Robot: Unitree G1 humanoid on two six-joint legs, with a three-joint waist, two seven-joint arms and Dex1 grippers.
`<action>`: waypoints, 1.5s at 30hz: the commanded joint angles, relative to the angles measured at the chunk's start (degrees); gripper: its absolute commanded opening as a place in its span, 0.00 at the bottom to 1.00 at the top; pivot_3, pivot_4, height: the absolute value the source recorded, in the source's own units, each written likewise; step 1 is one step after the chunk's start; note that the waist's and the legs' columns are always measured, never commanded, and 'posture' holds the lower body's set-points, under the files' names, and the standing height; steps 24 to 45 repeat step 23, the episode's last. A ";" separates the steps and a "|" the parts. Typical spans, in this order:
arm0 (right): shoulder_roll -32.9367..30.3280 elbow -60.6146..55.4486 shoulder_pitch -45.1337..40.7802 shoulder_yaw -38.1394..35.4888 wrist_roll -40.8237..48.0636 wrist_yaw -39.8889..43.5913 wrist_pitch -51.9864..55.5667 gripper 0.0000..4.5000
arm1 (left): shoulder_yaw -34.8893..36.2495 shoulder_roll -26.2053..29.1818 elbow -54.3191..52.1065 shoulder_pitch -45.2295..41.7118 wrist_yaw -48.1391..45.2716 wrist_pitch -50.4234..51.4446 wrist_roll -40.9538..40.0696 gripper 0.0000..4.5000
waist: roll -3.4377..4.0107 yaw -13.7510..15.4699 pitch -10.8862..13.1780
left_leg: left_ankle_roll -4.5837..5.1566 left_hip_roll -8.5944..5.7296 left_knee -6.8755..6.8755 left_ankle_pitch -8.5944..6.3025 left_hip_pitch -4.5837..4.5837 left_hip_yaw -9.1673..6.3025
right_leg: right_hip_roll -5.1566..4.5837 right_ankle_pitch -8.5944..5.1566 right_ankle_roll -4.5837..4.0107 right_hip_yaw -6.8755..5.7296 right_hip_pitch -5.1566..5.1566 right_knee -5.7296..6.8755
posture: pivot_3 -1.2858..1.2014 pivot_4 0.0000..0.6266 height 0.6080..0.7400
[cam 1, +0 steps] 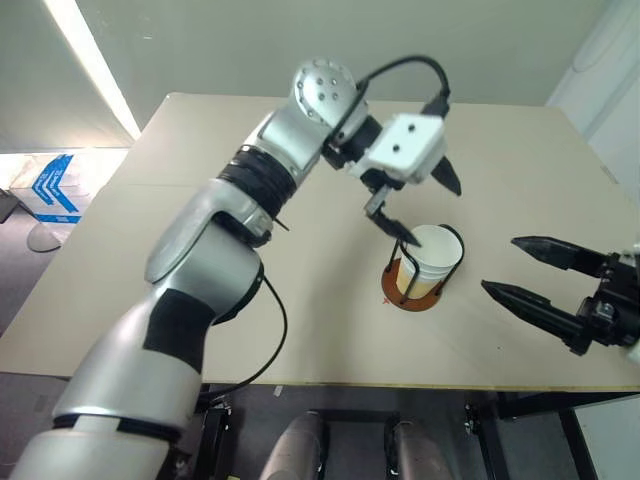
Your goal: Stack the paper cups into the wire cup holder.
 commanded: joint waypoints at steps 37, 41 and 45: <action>4.25 46.99 -35.79 40.11 -44.31 10.84 -14.68 0.83 | 36.20 13.35 -53.03 48.89 55.05 48.83 5.96 0.99 | 0.18 -1.22 -0.11 | -0.24 0.03 -0.11 0.64 0.87 -0.04 | 0.05 0.20 -0.70 -0.03 0.47 0.57 | 0.52 0.24 1.00; 4.25 46.99 -35.79 40.11 -44.31 10.84 -14.68 0.83 | 36.20 13.35 -53.03 48.89 55.05 48.83 5.96 0.99 | 0.18 -1.22 -0.11 | -0.24 0.03 -0.11 0.64 0.87 -0.04 | 0.05 0.20 -0.70 -0.03 0.47 0.57 | 0.52 0.24 1.00; 4.25 46.99 -35.79 40.11 -44.31 10.84 -14.68 0.83 | 36.20 13.35 -53.03 48.89 55.05 48.83 5.96 0.99 | 0.18 -1.22 -0.11 | -0.24 0.03 -0.11 0.64 0.87 -0.04 | 0.05 0.20 -0.70 -0.03 0.47 0.57 | 0.52 0.24 1.00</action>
